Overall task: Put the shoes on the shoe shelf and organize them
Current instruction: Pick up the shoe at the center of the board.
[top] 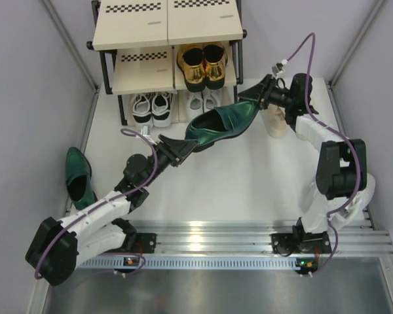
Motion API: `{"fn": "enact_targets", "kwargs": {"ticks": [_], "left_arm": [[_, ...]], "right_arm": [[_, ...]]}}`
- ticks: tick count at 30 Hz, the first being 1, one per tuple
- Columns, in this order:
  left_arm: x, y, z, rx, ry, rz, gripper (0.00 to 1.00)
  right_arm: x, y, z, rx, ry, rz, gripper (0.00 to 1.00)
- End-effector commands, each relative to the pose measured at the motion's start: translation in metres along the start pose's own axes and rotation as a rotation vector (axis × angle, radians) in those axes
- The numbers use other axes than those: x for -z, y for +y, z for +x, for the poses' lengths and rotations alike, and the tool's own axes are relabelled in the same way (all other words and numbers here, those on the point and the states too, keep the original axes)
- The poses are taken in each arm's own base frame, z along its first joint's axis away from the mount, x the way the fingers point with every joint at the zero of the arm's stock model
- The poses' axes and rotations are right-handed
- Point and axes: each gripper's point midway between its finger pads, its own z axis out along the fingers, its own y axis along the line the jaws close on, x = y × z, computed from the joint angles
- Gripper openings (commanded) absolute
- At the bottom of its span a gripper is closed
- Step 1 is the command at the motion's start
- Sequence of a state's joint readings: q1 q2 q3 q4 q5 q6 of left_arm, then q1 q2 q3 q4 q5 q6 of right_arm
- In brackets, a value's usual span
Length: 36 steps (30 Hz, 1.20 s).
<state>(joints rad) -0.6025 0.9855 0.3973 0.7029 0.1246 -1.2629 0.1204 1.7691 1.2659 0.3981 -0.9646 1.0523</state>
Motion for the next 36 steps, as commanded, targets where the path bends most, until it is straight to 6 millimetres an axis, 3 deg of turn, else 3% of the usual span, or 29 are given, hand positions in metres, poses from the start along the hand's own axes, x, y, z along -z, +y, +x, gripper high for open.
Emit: {"fn": "enact_targets", "kwargs": {"ticks": [1, 2, 5, 14, 19, 22, 24, 28, 32, 33, 34, 36], "left_arm": [[-0.009, -0.040, 0.008, -0.001, 0.066, 0.129, 0.03], [-0.009, -0.041, 0.011, -0.001, 0.083, 0.136, 0.18], [-0.011, -0.044, 0.013, -0.013, 0.100, 0.151, 0.42], [-0.013, -0.057, 0.010, -0.025, 0.085, 0.224, 0.59], [-0.016, -0.064, 0.010, -0.018, 0.089, 0.260, 0.82], [-0.017, -0.066, 0.010, -0.009, 0.092, 0.278, 0.90], [-0.018, -0.064, 0.010, -0.002, 0.090, 0.271, 0.90], [-0.017, -0.058, 0.003, 0.020, 0.036, 0.257, 0.72], [-0.014, -0.054, -0.005, 0.015, -0.014, 0.244, 0.38], [-0.013, -0.053, -0.008, 0.011, -0.033, 0.232, 0.20], [-0.012, -0.050, -0.009, 0.005, -0.039, 0.220, 0.09], [-0.010, -0.047, -0.013, -0.023, -0.059, 0.190, 0.00]], "right_arm": [[-0.014, 0.056, 0.037, 0.017, 0.156, -0.161, 0.00], [-0.014, 0.057, 0.038, 0.018, 0.161, -0.168, 0.00], [-0.014, 0.056, 0.040, 0.008, 0.167, -0.170, 0.00], [-0.011, 0.054, 0.047, -0.006, 0.186, -0.178, 0.00], [-0.011, 0.054, 0.050, -0.006, 0.193, -0.178, 0.00], [-0.011, 0.054, 0.050, -0.003, 0.197, -0.180, 0.00], [-0.011, 0.056, 0.051, 0.000, 0.201, -0.182, 0.00], [-0.011, 0.055, 0.053, 0.008, 0.205, -0.179, 0.00], [-0.010, 0.055, 0.053, 0.020, 0.206, -0.180, 0.00], [-0.010, 0.056, 0.053, 0.022, 0.208, -0.179, 0.00], [-0.010, 0.055, 0.054, 0.021, 0.210, -0.178, 0.00], [-0.010, 0.056, 0.054, 0.032, 0.211, -0.178, 0.00]]}}
